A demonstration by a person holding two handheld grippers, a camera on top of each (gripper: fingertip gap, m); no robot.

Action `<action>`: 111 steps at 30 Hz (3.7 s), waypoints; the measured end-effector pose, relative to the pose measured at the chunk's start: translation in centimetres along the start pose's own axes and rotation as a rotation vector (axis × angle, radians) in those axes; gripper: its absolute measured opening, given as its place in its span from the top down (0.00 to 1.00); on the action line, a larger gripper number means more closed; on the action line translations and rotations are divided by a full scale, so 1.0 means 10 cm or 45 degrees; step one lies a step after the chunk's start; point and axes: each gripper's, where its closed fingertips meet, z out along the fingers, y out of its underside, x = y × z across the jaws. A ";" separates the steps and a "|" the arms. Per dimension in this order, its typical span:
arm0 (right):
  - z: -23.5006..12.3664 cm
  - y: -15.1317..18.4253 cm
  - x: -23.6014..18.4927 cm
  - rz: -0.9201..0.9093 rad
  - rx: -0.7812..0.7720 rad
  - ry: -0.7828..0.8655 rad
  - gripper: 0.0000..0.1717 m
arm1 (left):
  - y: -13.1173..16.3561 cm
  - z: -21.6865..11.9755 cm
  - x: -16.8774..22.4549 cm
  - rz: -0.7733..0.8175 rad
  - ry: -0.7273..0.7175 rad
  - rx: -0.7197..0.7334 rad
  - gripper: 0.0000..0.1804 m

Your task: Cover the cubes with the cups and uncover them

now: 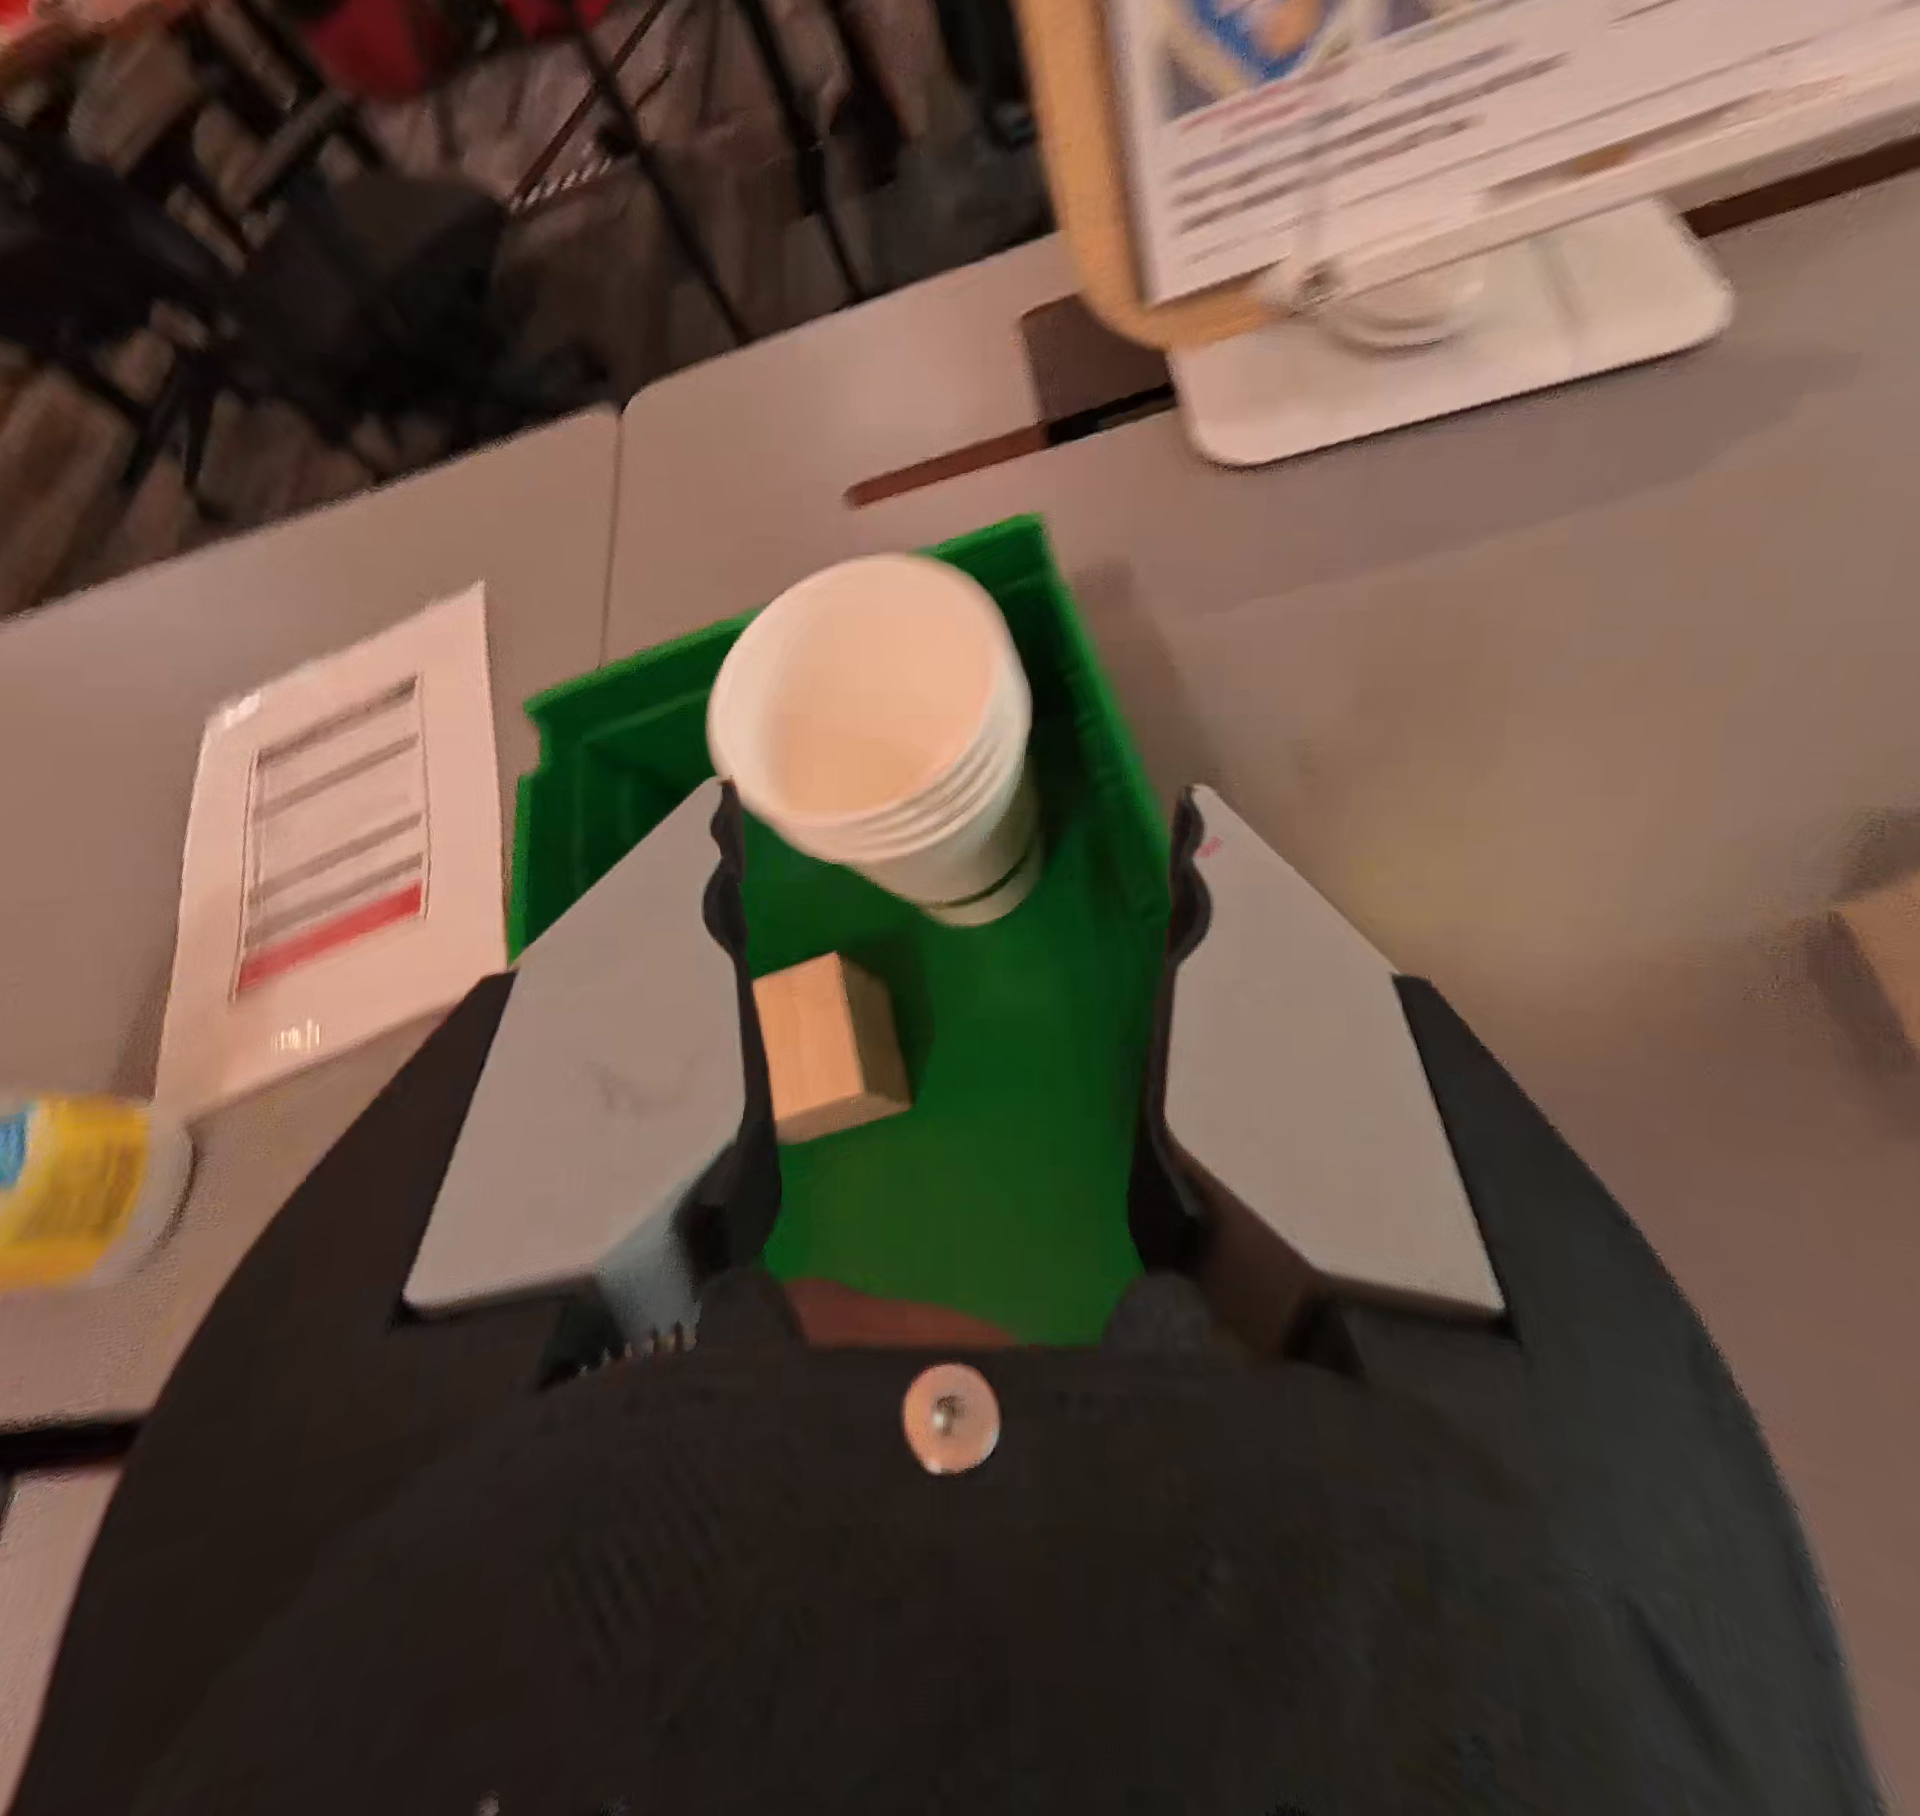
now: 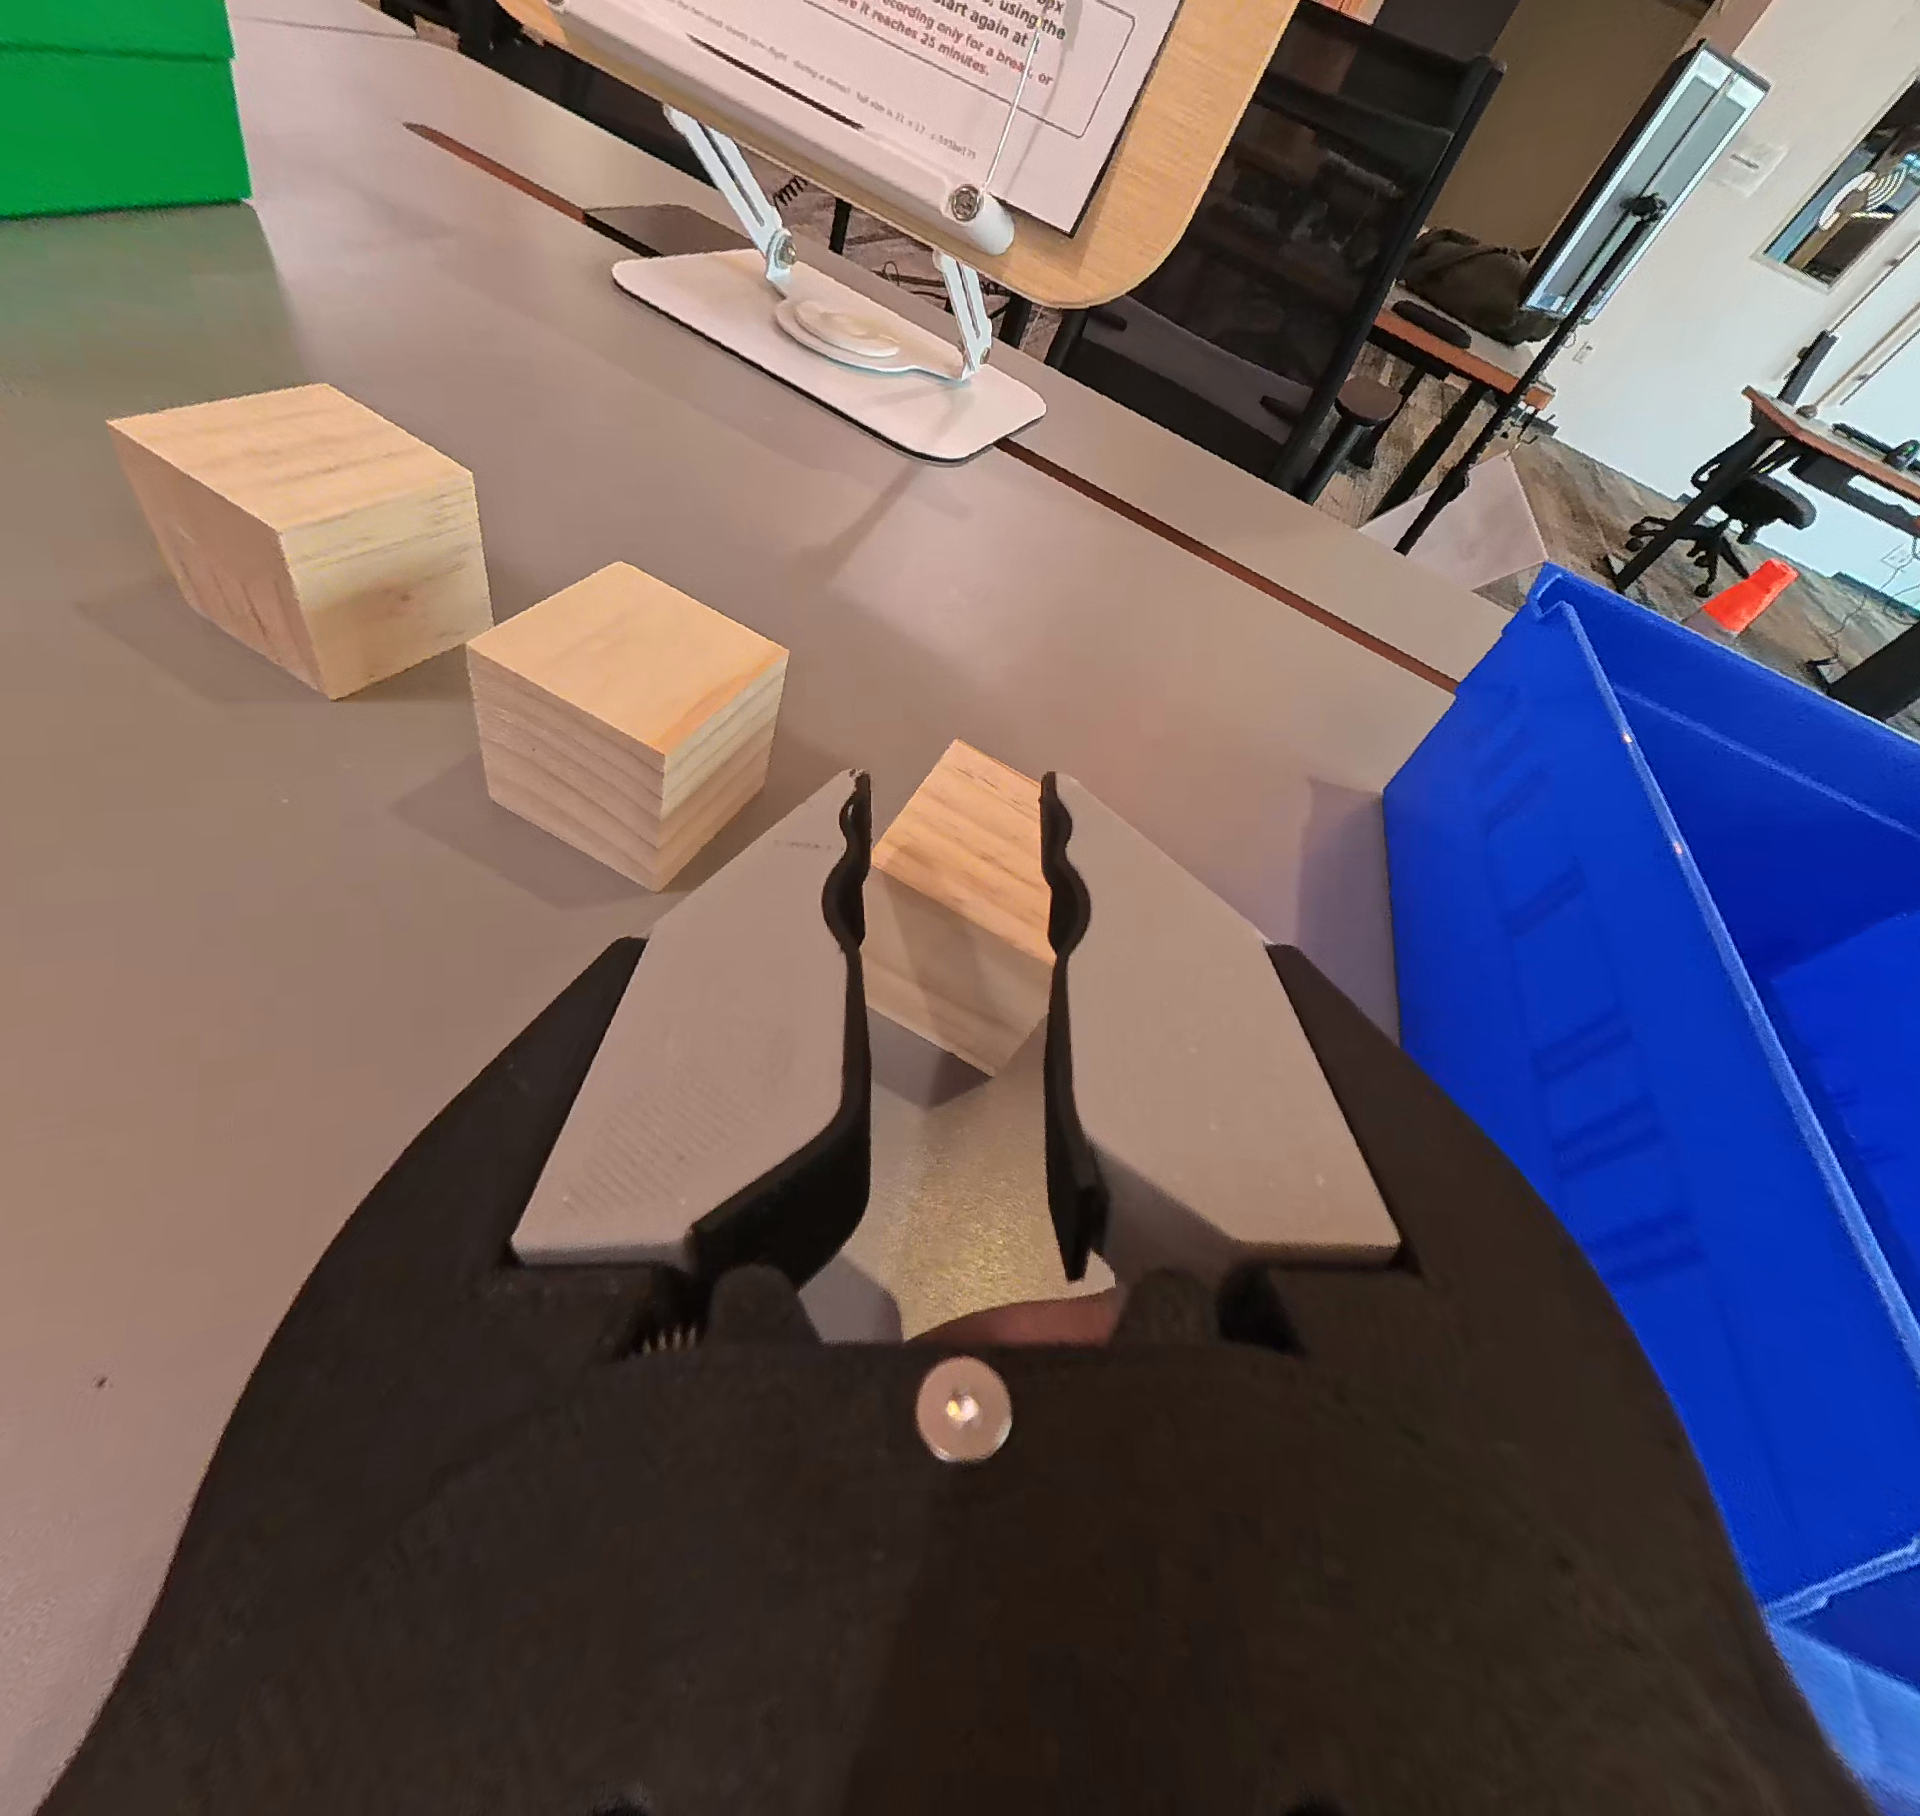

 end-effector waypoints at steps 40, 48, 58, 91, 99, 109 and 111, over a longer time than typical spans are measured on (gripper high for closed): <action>0.02 0.04 -0.13 -0.046 -0.010 -0.058 0.83 | 0.71 -0.08 2.15 1.316 0.951 -0.103 0.68; 0.01 0.03 -0.13 -0.046 -0.004 -0.064 0.83 | 1.00 0.26 2.22 1.377 1.033 -0.218 0.68; 0.00 0.01 -0.15 -0.075 0.007 -0.057 0.83 | 1.07 0.32 1.94 1.404 1.007 -0.365 0.68; 0.00 0.02 -0.17 -0.088 0.002 -0.062 0.83 | 0.24 0.49 -0.09 0.718 0.069 -0.216 0.68; 0.02 0.05 -0.18 -0.099 -0.015 -0.063 0.83 | 0.53 0.67 -0.12 0.749 0.105 -0.325 0.68; 0.03 0.06 -0.18 -0.102 -0.021 -0.066 0.83 | 0.64 0.77 -0.17 0.867 0.037 -0.354 0.69; 0.03 0.05 -0.19 -0.107 -0.020 -0.065 0.83 | 0.59 0.72 -0.18 0.874 0.033 -0.335 0.74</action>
